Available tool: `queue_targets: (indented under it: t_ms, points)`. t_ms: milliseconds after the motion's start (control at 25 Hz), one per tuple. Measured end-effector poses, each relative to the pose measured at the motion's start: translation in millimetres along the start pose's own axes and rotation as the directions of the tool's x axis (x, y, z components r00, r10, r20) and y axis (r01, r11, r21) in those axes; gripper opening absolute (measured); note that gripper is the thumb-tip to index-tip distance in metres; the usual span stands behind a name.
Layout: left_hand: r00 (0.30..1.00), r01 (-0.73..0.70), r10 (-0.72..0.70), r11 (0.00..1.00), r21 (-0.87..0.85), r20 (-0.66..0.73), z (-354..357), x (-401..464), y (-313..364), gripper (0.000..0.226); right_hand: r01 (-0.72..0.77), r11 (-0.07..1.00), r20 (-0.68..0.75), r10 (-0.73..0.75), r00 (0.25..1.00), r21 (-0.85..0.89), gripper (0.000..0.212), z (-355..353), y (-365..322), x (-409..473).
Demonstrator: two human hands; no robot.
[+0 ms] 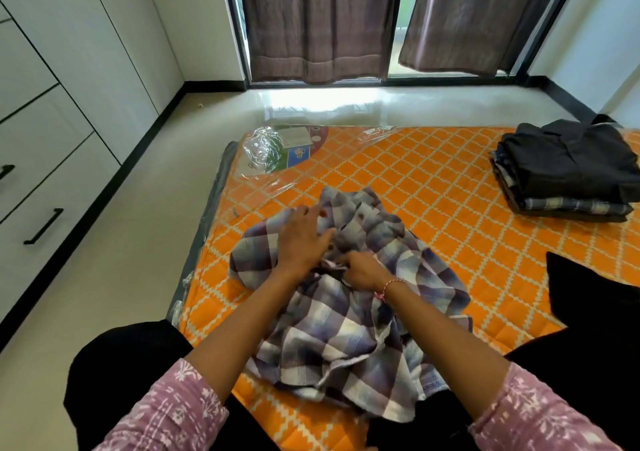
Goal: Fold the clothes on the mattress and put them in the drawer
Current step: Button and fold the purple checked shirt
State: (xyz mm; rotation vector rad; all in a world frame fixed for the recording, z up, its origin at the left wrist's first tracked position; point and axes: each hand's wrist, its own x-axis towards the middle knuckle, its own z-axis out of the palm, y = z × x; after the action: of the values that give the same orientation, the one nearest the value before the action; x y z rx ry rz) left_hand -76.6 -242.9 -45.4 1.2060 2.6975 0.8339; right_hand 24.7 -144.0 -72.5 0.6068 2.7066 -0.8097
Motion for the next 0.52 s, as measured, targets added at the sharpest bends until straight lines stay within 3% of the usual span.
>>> queue_targets:
  t_ms: [40,80,160,200,240,280,320,360,400,440,480,520]
  points:
    - [1.0,-0.011,0.018,0.967,0.254,-0.025,3.9,8.8,-8.4,0.057,-0.004,1.0,0.129,0.008,0.992,-0.031,0.023,0.0,-0.4,-0.3]
    - [0.999,-0.024,0.008,0.91,0.414,0.041,8.7,18.8,-14.7,0.072,-0.007,1.0,0.266,0.011,0.964,-0.014,0.012,-6.0,-0.2,-0.6]
    - [0.95,-0.103,-0.05,0.882,0.46,0.308,18.6,38.0,-23.9,0.075,-0.05,0.995,0.525,-0.003,0.851,0.087,0.005,-30.1,1.6,0.5]
    - [0.863,-0.135,-0.066,0.925,0.355,0.501,21.3,47.1,-27.0,0.065,-0.105,0.981,0.572,-0.007,0.82,0.162,0.009,-43.2,6.8,3.2]
    - [0.74,-0.13,-0.057,0.965,0.226,0.67,24.5,53.7,-30.5,0.052,-0.152,0.95,0.512,-0.01,0.859,0.273,0.015,-54.3,15.0,7.6]
    - [0.648,-0.058,-0.042,0.993,0.104,0.761,27.3,59.3,-35.5,0.043,-0.172,0.898,0.334,0.03,0.942,0.406,0.02,-65.3,25.3,15.8]
    - [0.632,0.106,-0.056,0.994,-0.014,0.773,29.3,66.4,-41.5,0.035,-0.158,0.863,0.064,0.145,0.987,0.481,0.024,-74.4,37.0,26.4]
    - [0.686,0.313,-0.122,0.939,-0.14,0.717,32.1,73.6,-48.2,0.028,-0.158,0.878,-0.195,0.27,0.943,0.452,0.026,-79.1,51.6,39.6]
    - [0.762,0.463,-0.226,0.846,-0.266,0.607,36.1,77.6,-52.8,0.022,-0.225,0.91,-0.334,0.345,0.877,0.349,0.028,-79.6,65.6,51.1]
    - [0.84,0.475,-0.339,0.837,-0.274,0.423,40.0,82.1,-57.5,0.02,-0.305,0.913,-0.34,0.388,0.857,0.272,0.032,-79.1,77.0,61.1]
    - [0.894,0.417,-0.369,0.893,-0.17,0.255,44.1,86.4,-59.6,0.022,-0.371,0.898,-0.247,0.425,0.871,0.236,0.039,-77.1,82.0,68.4]
    - [0.918,0.339,-0.318,0.939,-0.056,0.237,50.0,90.5,-58.4,0.026,-0.411,0.883,-0.118,0.444,0.888,0.225,0.047,-71.2,86.3,76.2]
